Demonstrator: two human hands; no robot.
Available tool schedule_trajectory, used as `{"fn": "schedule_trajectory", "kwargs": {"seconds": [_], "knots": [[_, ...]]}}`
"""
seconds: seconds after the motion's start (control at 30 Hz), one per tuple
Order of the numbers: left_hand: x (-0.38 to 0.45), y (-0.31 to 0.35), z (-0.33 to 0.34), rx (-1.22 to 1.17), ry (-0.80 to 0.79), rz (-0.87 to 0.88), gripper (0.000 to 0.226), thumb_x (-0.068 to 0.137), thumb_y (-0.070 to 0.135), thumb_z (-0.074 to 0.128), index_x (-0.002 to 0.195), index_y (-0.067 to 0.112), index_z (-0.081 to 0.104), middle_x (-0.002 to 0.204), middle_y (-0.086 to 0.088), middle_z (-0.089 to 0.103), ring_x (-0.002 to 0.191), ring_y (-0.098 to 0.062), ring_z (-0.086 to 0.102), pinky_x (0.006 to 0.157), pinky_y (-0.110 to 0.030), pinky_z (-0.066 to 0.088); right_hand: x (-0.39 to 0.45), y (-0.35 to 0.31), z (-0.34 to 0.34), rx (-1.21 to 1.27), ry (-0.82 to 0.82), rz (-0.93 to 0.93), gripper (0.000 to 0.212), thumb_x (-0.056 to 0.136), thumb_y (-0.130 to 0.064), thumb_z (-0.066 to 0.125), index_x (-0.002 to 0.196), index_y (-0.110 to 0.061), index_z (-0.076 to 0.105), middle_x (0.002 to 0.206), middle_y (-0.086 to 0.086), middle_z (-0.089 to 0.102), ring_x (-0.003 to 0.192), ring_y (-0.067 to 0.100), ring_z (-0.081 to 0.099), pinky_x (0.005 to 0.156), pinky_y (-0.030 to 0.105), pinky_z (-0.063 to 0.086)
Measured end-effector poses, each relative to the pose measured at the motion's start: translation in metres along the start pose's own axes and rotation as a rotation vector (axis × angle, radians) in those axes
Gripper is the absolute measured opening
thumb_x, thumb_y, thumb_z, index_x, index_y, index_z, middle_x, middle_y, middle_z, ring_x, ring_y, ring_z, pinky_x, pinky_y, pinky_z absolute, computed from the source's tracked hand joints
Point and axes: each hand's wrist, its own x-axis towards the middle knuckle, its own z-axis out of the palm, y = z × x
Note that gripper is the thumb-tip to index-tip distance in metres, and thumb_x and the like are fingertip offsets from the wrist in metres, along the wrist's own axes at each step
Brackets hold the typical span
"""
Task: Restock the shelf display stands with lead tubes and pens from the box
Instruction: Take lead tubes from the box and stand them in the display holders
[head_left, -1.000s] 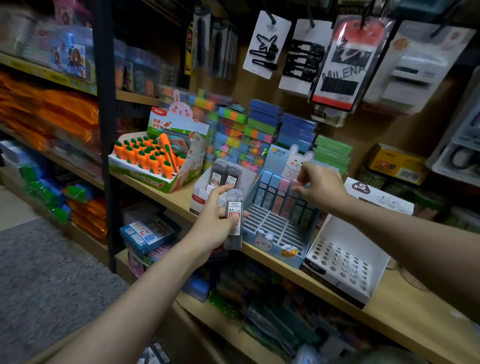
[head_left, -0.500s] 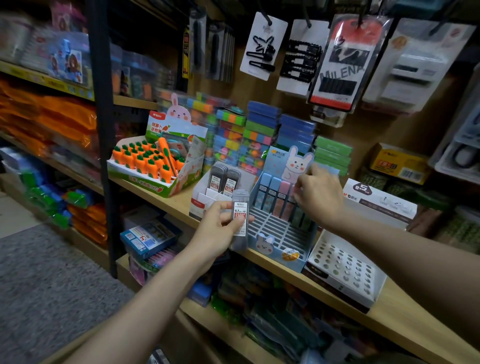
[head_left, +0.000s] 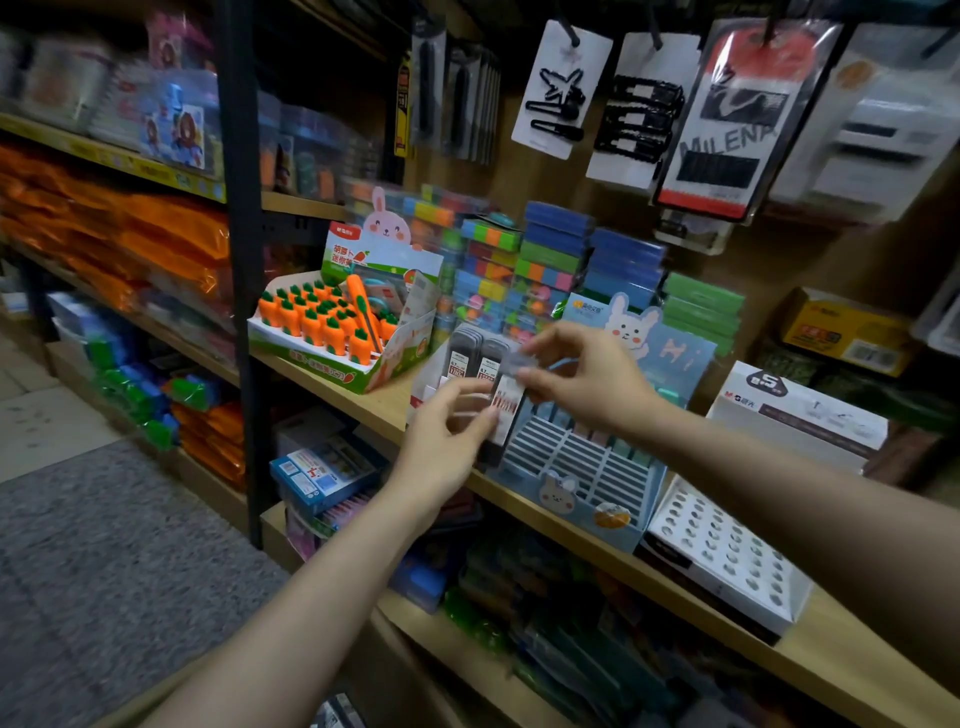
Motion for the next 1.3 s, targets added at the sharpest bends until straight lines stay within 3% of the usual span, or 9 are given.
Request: {"fn": "schedule_trajectory", "kwargs": {"seconds": [0.13, 0.23, 0.43, 0.53, 0.83, 0.97, 1.1, 1.17, 1.3], "knots": [[0.015, -0.009, -0.024, 0.173, 0.288, 0.007, 0.028, 0.086, 0.027, 0.071, 0.109, 0.026, 0.055, 0.122, 0.000, 0.053, 0.107, -0.010, 0.054, 0.094, -0.029, 0.049, 0.030, -0.007, -0.016, -0.114, 0.264, -0.072, 0.016, 0.086, -0.022, 0.072, 0.089, -0.026, 0.057, 0.089, -0.007, 0.067, 0.078, 0.010, 0.068, 0.070, 0.025, 0.058], [0.021, -0.024, -0.035, 0.306, 0.279, -0.129, 0.064, 0.080, 0.041, 0.074, 0.133, 0.020, 0.045, 0.139, -0.003, 0.035, 0.126, -0.020, 0.042, 0.108, -0.039, 0.039, 0.047, -0.006, -0.012, -0.231, 0.352, -0.078, 0.014, 0.087, -0.022, 0.071, 0.091, -0.025, 0.058, 0.087, -0.013, 0.061, 0.074, 0.002, 0.060, 0.057, 0.010, 0.040], [0.029, -0.035, -0.028, 0.251, 0.196, -0.218, 0.097, 0.074, 0.055, 0.074, 0.150, 0.021, 0.025, 0.154, -0.001, 0.024, 0.140, -0.024, 0.030, 0.113, -0.047, 0.032, 0.066, 0.011, 0.017, -0.307, 0.286, -0.037, 0.013, 0.089, -0.019, 0.068, 0.093, -0.018, 0.057, 0.095, -0.002, 0.060, 0.086, 0.017, 0.059, 0.071, 0.029, 0.049], [0.033, -0.036, -0.022, 0.235, 0.196, -0.204, 0.091, 0.072, 0.055, 0.075, 0.144, 0.021, 0.032, 0.148, -0.003, 0.033, 0.138, -0.024, 0.032, 0.111, -0.048, 0.035, 0.072, 0.018, 0.025, -0.323, 0.255, -0.010, 0.013, 0.088, -0.020, 0.069, 0.094, -0.018, 0.057, 0.095, -0.002, 0.060, 0.091, 0.021, 0.061, 0.081, 0.041, 0.054], [0.037, -0.042, -0.010, 0.174, 0.245, -0.195, 0.085, 0.069, 0.047, 0.080, 0.136, 0.019, 0.036, 0.139, -0.004, 0.038, 0.131, -0.026, 0.040, 0.107, -0.047, 0.040, 0.072, 0.031, 0.045, -0.583, 0.182, -0.119, 0.016, 0.083, -0.023, 0.074, 0.094, -0.015, 0.067, 0.098, 0.004, 0.065, 0.092, 0.023, 0.060, 0.077, 0.038, 0.051], [0.025, -0.039, -0.012, 0.190, 0.207, -0.114, 0.093, 0.075, 0.046, 0.077, 0.147, 0.021, 0.025, 0.149, -0.001, 0.031, 0.136, -0.018, 0.034, 0.106, -0.027, 0.031, 0.065, 0.027, 0.045, -0.693, 0.117, -0.125, 0.025, 0.089, -0.020, 0.067, 0.112, -0.013, 0.069, 0.116, 0.010, 0.058, 0.108, 0.029, 0.055, 0.088, 0.040, 0.048], [0.006, -0.033, -0.019, 0.252, 0.217, -0.010, 0.080, 0.077, 0.042, 0.076, 0.143, 0.025, 0.034, 0.137, 0.009, 0.037, 0.121, -0.003, 0.038, 0.099, -0.022, 0.035, 0.044, 0.010, 0.034, -0.415, 0.263, -0.109, 0.036, 0.090, -0.013, 0.059, 0.125, -0.013, 0.061, 0.120, 0.006, 0.054, 0.098, 0.018, 0.059, 0.091, 0.034, 0.049], [-0.007, -0.033, -0.025, 0.271, 0.249, 0.019, 0.061, 0.080, 0.038, 0.075, 0.132, 0.026, 0.045, 0.128, 0.013, 0.045, 0.114, -0.003, 0.046, 0.093, -0.023, 0.041, 0.016, 0.003, 0.038, -0.206, 0.338, -0.163, 0.026, 0.090, -0.014, 0.059, 0.115, -0.021, 0.063, 0.110, -0.003, 0.057, 0.085, 0.003, 0.057, 0.081, 0.023, 0.051], [-0.046, -0.040, -0.048, 0.305, 0.213, -0.020, 0.013, 0.087, 0.024, 0.068, 0.099, 0.023, 0.063, 0.096, 0.010, 0.067, 0.095, -0.006, 0.062, 0.086, -0.030, 0.050, -0.062, -0.001, 0.075, 0.097, 0.314, -0.290, 0.012, 0.095, -0.025, 0.057, 0.104, -0.032, 0.055, 0.096, -0.014, 0.058, 0.079, 0.002, 0.059, 0.063, 0.011, 0.044]]}}
